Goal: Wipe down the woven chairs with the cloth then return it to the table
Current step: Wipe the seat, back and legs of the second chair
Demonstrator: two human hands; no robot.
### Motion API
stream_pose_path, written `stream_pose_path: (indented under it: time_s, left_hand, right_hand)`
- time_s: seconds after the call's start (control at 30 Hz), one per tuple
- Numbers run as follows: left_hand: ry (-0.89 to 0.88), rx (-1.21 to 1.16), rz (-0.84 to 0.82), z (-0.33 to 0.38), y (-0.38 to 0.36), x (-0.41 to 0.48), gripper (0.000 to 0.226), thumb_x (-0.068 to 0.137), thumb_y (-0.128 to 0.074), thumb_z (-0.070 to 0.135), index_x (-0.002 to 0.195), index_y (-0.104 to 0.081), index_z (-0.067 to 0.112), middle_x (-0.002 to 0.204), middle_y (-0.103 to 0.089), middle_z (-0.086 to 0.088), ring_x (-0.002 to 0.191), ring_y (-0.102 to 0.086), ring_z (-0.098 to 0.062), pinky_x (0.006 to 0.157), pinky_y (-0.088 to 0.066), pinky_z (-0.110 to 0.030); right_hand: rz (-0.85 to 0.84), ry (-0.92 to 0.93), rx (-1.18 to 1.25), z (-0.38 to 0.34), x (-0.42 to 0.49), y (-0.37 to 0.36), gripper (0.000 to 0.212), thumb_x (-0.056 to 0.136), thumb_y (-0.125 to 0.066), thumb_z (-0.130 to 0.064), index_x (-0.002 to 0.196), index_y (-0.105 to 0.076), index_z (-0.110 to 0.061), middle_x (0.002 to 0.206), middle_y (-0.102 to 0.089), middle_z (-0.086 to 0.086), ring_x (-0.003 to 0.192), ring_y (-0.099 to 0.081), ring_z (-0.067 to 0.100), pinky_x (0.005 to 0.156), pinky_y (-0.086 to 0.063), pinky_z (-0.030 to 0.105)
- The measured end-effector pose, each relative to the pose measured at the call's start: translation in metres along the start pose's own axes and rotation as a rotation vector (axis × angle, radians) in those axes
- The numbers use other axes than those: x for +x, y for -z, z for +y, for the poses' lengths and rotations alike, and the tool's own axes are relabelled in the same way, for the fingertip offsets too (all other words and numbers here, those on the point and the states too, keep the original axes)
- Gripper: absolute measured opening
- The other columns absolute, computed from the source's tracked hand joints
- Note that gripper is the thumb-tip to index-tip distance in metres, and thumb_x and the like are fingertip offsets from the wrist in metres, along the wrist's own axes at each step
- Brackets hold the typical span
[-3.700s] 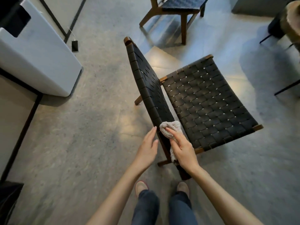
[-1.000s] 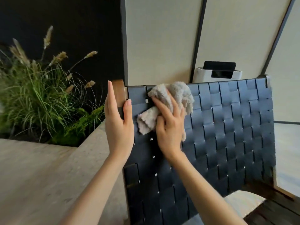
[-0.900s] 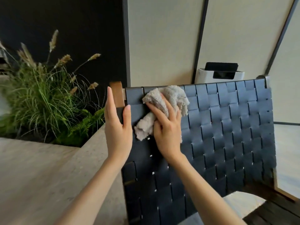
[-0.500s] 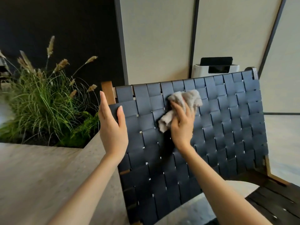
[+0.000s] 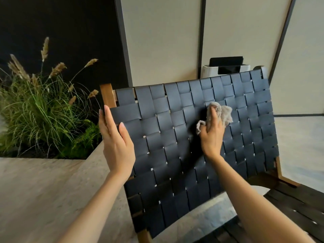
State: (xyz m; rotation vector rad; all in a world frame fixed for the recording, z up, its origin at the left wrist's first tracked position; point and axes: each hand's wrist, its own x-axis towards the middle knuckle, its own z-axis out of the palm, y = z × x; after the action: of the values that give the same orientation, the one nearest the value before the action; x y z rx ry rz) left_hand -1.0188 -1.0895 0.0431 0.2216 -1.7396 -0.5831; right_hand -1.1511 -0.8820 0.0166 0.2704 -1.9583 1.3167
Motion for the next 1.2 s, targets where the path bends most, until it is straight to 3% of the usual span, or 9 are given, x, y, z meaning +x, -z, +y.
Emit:
stream_pose_path:
  time_s: [0.17,0.3,0.37,0.5,0.63,0.77,0.9,1.03,1.2]
  left_hand:
    - [-0.009,0.049,-0.038,-0.001,-0.002,-0.001,0.051,0.102,-0.032,0.016,0.151,-0.017,0.014,0.155,-0.019,-0.014,0.134,-0.039,-0.029,0.083,-0.056,-0.04]
    - [-0.001,-0.026,-0.049,-0.001,0.002,-0.012,0.051,0.103,-0.031,0.019,0.151,-0.015,0.016,0.156,-0.016,-0.012,0.143,-0.022,-0.019,0.105,-0.032,-0.015]
    - [0.005,-0.101,-0.074,-0.003,0.006,-0.024,0.051,0.102,-0.033,0.019,0.15,-0.016,0.016,0.156,-0.015,-0.012,0.143,-0.016,-0.013,0.105,-0.019,-0.002]
    - [0.014,-0.12,-0.092,-0.007,0.009,-0.04,0.051,0.1,-0.028,0.031,0.148,-0.011,0.024,0.156,-0.014,-0.008,0.14,-0.012,-0.002,0.099,-0.02,0.005]
    - [0.001,-0.111,-0.098,-0.008,0.008,-0.039,0.053,0.101,-0.035,0.018,0.149,-0.013,0.017,0.155,-0.015,-0.015,0.138,-0.014,-0.006,0.098,-0.017,0.007]
    - [0.048,-0.133,-0.142,-0.01,0.009,-0.04,0.056,0.101,-0.038,0.012,0.15,-0.011,0.009,0.156,-0.01,-0.013,0.14,-0.011,-0.011,0.099,-0.012,0.007]
    - [0.019,-0.161,-0.231,-0.013,0.015,-0.038,0.057,0.102,-0.035,0.011,0.149,-0.004,0.005,0.156,-0.001,-0.009,0.144,-0.002,-0.013,0.111,-0.004,-0.006]
    - [0.034,-0.203,-0.319,-0.014,0.022,-0.037,0.059,0.102,-0.034,0.01,0.148,0.002,0.012,0.158,0.005,-0.009,0.143,0.006,-0.007,0.11,0.001,-0.006]
    - [0.068,-0.236,-0.319,-0.013,0.022,-0.036,0.06,0.101,-0.035,0.011,0.147,0.003,0.018,0.158,0.006,-0.005,0.139,0.008,0.004,0.107,0.001,-0.002]
  right_hand:
    - [-0.129,0.294,0.136,-0.056,-0.061,-0.038,0.066,0.076,-0.052,0.011,0.135,-0.052,-0.017,0.143,-0.047,0.003,0.14,-0.03,0.023,0.114,-0.027,0.043]
    - [-0.264,0.529,0.112,-0.076,-0.104,-0.054,0.041,0.093,-0.051,-0.003,0.129,-0.06,-0.02,0.139,-0.051,0.006,0.138,-0.035,0.031,0.117,-0.016,0.024]
    - [-0.285,0.601,0.052,-0.054,-0.091,-0.041,0.043,0.091,-0.054,0.002,0.128,-0.061,-0.02,0.14,-0.05,0.008,0.135,-0.037,0.034,0.116,-0.022,0.031]
    - [-0.188,0.315,-0.09,0.021,-0.049,0.009,0.063,0.08,-0.054,0.017,0.132,-0.056,-0.018,0.151,-0.034,0.013,0.142,-0.026,0.032,0.111,-0.033,0.045]
    - [-0.051,-0.078,-0.067,0.027,-0.046,0.016,0.081,0.071,-0.043,0.022,0.14,-0.047,-0.02,0.157,-0.025,0.003,0.144,-0.023,0.028,0.103,-0.037,0.034]
    - [-0.168,0.157,0.053,-0.022,-0.106,-0.015,0.07,0.075,-0.045,0.022,0.134,-0.054,-0.015,0.146,-0.043,0.005,0.143,-0.025,0.029,0.115,-0.025,0.048]
    - [-0.385,0.317,0.134,-0.065,-0.159,-0.021,0.051,0.089,-0.043,-0.005,0.134,-0.052,-0.028,0.137,-0.053,-0.005,0.138,-0.034,0.026,0.109,-0.032,0.049]
    - [-0.441,0.294,0.215,-0.066,-0.137,0.006,0.071,0.078,-0.055,0.001,0.137,-0.04,-0.036,0.128,-0.051,-0.007,0.122,-0.04,0.019,0.101,-0.037,0.033]
    - [-0.217,0.24,0.168,-0.075,-0.11,0.028,0.074,0.08,-0.064,-0.016,0.143,-0.031,-0.036,0.133,-0.026,-0.037,0.119,-0.037,0.019,0.1,-0.03,0.015]
